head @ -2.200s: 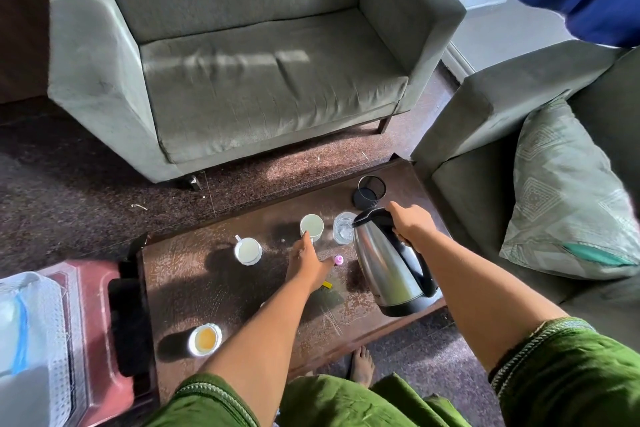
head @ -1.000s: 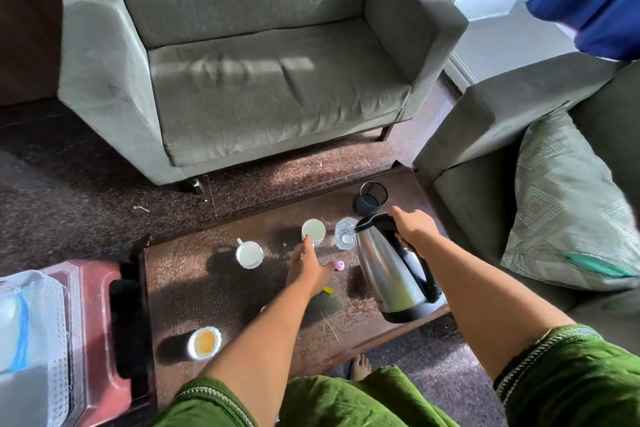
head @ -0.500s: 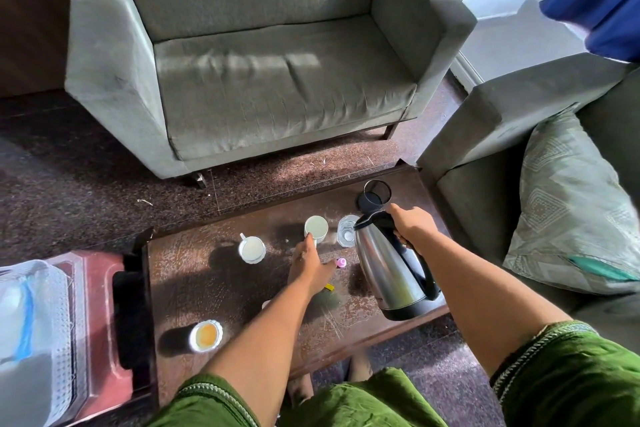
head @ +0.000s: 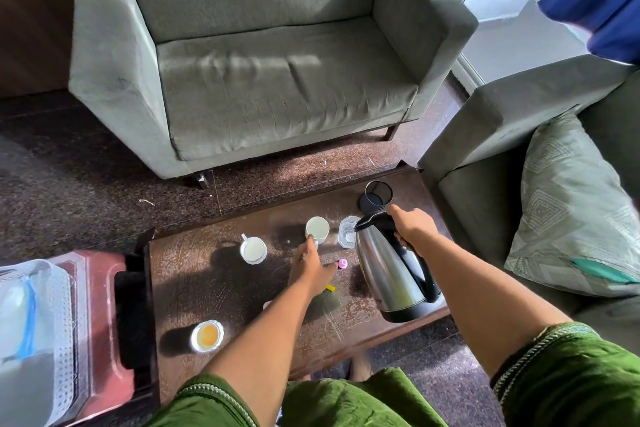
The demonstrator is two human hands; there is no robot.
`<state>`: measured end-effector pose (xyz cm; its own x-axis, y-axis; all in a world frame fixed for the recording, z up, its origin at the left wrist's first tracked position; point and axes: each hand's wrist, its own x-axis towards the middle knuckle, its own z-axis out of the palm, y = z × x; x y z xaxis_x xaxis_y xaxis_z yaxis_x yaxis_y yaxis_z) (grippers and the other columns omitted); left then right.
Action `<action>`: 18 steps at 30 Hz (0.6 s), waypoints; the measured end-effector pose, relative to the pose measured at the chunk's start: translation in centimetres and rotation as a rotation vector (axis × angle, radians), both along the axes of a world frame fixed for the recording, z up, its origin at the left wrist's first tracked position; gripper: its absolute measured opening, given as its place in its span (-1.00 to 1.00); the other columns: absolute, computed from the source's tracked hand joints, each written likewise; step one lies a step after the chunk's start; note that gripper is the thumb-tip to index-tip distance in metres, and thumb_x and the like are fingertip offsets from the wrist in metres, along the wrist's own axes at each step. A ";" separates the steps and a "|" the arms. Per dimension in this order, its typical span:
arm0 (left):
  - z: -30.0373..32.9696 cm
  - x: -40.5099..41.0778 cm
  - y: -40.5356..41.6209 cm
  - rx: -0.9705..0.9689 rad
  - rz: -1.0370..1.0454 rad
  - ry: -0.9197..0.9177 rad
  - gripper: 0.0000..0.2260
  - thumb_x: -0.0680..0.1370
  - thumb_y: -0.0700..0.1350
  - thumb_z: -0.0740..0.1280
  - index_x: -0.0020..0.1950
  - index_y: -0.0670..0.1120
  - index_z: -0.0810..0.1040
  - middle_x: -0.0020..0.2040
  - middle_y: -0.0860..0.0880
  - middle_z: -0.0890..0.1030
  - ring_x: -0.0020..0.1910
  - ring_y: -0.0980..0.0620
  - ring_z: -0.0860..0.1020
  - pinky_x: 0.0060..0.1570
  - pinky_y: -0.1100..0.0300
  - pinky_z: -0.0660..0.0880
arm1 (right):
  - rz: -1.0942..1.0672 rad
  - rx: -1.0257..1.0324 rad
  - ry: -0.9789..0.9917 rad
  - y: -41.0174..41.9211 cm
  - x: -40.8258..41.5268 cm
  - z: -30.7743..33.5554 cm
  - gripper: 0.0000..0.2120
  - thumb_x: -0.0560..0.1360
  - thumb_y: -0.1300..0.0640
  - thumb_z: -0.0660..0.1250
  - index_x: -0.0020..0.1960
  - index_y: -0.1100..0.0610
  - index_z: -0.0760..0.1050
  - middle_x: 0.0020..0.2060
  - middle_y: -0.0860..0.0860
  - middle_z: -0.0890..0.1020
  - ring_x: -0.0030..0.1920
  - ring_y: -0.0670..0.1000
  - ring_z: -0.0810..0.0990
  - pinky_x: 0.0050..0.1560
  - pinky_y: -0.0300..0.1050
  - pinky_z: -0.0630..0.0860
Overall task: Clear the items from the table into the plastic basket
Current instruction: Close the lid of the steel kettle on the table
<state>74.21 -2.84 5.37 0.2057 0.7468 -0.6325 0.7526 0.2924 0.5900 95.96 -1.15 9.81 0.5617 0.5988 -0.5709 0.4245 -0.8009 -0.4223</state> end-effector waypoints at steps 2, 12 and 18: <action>0.0 0.0 0.0 0.004 -0.006 0.001 -0.28 0.57 0.04 0.29 0.57 -0.02 -0.08 0.56 -0.04 0.05 0.47 -0.10 0.25 0.32 0.06 0.33 | 0.000 0.004 -0.003 -0.1 0.0 0.0 -0.48 0.41 -0.21 0.16 -0.41 0.21 0.54 -0.53 0.11 0.58 -0.44 0.13 0.57 -0.17 0.00 0.60; 0.0 0.0 -0.1 -0.008 -0.019 0.020 -0.36 0.55 0.04 0.30 0.53 -0.02 0.07 0.51 -0.06 0.16 0.41 -0.13 0.32 0.26 0.06 0.37 | -0.003 0.010 -0.002 -0.3 0.1 0.5 -0.47 0.43 -0.20 0.15 -0.43 0.21 0.53 -0.54 0.11 0.57 -0.46 0.12 0.55 -0.20 -0.04 0.57; -0.3 0.4 -0.9 -0.073 -0.067 -0.048 -0.53 0.53 0.01 0.30 0.40 -0.09 0.31 -0.02 0.05 0.50 -0.11 0.10 0.50 -0.08 0.16 0.46 | -0.008 0.005 0.010 -0.3 -0.2 0.8 -0.49 0.44 -0.16 0.15 -0.43 0.23 0.50 -0.57 0.11 0.54 -0.52 0.11 0.51 -0.35 -0.15 0.46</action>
<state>74.64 -3.71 5.10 0.2851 0.6829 -0.6726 0.7432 0.2856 0.6050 95.76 -1.42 10.57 0.5604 0.5973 -0.5737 0.4139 -0.8020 -0.4306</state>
